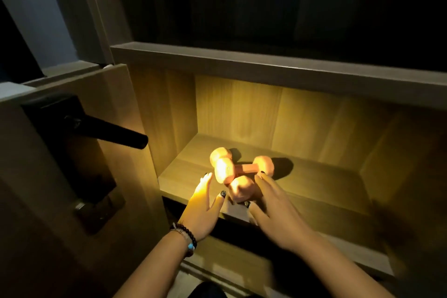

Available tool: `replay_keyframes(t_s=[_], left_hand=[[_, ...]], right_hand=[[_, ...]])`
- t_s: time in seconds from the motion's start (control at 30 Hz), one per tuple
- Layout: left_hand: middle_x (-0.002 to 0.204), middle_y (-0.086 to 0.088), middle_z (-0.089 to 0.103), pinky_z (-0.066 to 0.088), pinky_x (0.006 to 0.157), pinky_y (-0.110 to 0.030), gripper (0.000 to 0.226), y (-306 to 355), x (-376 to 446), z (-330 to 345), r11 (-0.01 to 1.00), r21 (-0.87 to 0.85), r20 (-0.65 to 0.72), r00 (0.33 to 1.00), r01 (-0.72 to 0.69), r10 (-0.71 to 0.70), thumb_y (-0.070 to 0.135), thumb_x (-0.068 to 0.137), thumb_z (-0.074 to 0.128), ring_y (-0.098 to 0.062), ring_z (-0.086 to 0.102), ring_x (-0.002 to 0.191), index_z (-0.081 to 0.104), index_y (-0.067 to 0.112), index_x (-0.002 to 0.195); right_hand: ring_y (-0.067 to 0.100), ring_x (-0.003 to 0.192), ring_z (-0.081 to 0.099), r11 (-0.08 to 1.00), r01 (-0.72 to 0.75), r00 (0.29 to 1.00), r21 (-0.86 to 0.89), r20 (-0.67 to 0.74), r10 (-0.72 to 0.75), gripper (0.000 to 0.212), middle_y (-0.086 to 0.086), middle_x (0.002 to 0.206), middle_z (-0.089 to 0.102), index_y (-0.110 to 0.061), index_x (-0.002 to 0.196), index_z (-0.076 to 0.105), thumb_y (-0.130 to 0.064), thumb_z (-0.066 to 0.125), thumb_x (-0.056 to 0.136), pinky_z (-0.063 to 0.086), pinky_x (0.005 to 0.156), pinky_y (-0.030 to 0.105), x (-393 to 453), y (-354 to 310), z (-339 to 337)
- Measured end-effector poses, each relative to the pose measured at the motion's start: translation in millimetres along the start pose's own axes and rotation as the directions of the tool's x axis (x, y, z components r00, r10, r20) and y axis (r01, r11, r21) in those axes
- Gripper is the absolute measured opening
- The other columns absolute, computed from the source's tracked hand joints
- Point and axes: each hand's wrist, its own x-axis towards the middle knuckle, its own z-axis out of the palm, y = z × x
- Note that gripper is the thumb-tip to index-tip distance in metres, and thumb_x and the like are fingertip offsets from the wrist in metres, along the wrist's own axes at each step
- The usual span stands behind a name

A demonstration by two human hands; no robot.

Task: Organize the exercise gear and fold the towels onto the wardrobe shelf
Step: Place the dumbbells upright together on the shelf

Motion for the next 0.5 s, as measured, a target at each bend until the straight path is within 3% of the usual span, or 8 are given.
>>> replay_keyframes(t_s=[0.1,0.27,0.4,0.5], left_hand=[[0.16,0.005,0.015,0.019,0.119,-0.031,0.066,-11,-18,0,0.998,0.007,0.007,0.998,-0.068,0.068,0.036,0.099,0.047,-0.018,0.023,0.146,0.012,0.022,0.153],[0.162,0.003,0.01,0.019,0.112,-0.025,0.077,-31,-39,-1,0.993,0.01,0.022,0.993,-0.116,0.115,0.033,0.096,0.054,-0.013,0.014,0.147,0.005,0.019,0.154],[0.161,0.001,0.011,0.026,0.102,-0.02,0.085,-43,-36,6,0.995,-0.078,0.053,0.997,-0.058,0.062,0.03,0.094,0.06,-0.014,0.017,0.146,0.001,0.02,0.155],[0.161,0.0,0.012,0.027,0.111,-0.03,0.088,-47,-18,9,0.988,-0.154,0.063,0.998,0.015,-0.005,0.028,0.091,0.063,-0.017,0.019,0.146,0.003,0.018,0.155]], right_hand=[[0.006,0.142,0.019,0.999,-0.011,0.998,0.039,-0.066,0.014,0.059,-0.012,0.156,0.019,-0.028,0.149,0.021,-0.036,0.05,0.097,0.02,0.107,0.019,-21,-9,15],[0.008,0.146,0.013,0.996,-0.04,0.995,0.085,-0.084,0.048,0.066,-0.01,0.16,0.012,-0.028,0.152,0.015,-0.038,0.05,0.097,0.017,0.114,0.026,-45,-18,41],[0.012,0.144,0.02,0.984,-0.101,0.992,0.147,-0.06,0.111,0.062,-0.007,0.159,0.017,-0.025,0.151,0.02,-0.036,0.05,0.097,0.021,0.114,0.029,-41,-17,46],[0.015,0.142,0.026,0.962,-0.174,0.98,0.208,-0.057,0.19,0.061,-0.005,0.157,0.022,-0.024,0.151,0.024,-0.034,0.051,0.097,0.025,0.112,0.032,-23,-11,44]])
